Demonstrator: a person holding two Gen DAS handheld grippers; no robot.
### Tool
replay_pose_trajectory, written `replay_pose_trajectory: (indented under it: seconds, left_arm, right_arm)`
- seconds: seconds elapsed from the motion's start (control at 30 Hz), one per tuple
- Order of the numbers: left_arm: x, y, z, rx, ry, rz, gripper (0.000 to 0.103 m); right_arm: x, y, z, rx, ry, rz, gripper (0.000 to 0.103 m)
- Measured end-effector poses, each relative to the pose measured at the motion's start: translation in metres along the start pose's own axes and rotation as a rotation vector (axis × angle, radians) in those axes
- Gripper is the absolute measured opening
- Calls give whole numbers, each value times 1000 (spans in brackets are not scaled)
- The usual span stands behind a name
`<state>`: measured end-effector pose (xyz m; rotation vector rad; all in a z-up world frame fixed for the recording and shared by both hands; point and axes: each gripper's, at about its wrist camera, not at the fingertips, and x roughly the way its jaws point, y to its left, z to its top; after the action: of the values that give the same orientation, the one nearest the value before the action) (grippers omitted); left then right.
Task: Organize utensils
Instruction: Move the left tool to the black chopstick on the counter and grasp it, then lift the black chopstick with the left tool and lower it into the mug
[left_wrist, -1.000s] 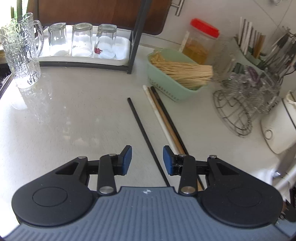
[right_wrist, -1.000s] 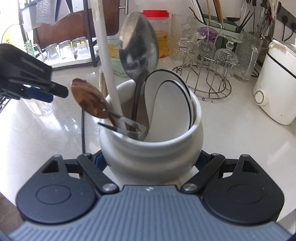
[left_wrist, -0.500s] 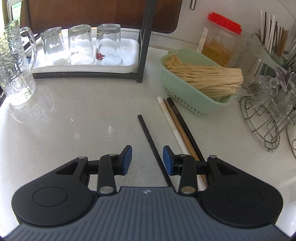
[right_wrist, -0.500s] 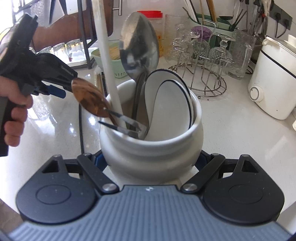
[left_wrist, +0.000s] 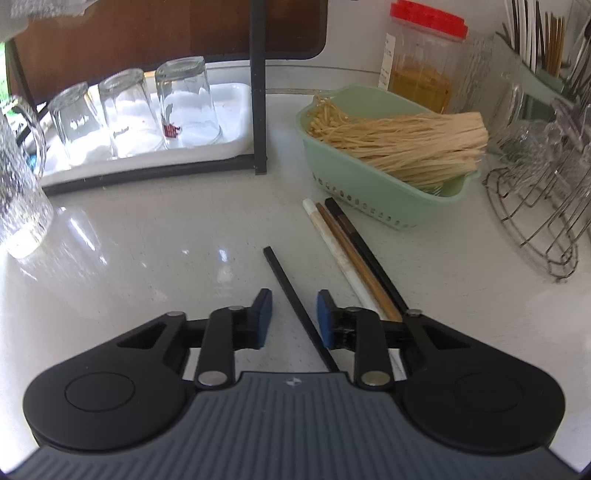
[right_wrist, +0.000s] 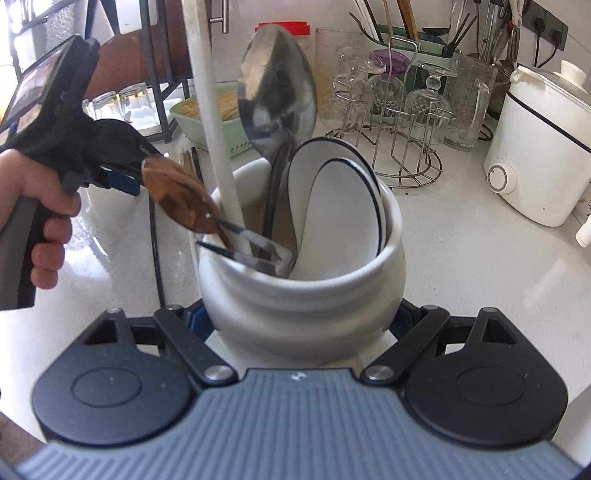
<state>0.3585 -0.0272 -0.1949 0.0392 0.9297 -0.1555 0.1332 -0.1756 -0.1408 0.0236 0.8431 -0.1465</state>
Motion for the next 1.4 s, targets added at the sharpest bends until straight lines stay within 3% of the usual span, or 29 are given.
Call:
replay_pose_trajectory:
  seconds: [0.1, 0.27, 0.63, 1.4]
  left_arm:
    - [2, -3, 2, 31, 6, 20, 14]
    - [4, -5, 4, 39, 18, 0, 6]
    - [-27, 0, -6, 4, 20, -120, 5]
    - [-170, -16, -30, 20, -117, -338, 4]
  right_arm:
    - [0, 0, 1, -1, 3, -1, 91]
    - [1, 1, 1, -2, 7, -6, 91]
    - [3, 1, 5, -14, 23, -1, 92]
    - [1, -3, -2, -60, -14, 45, 92]
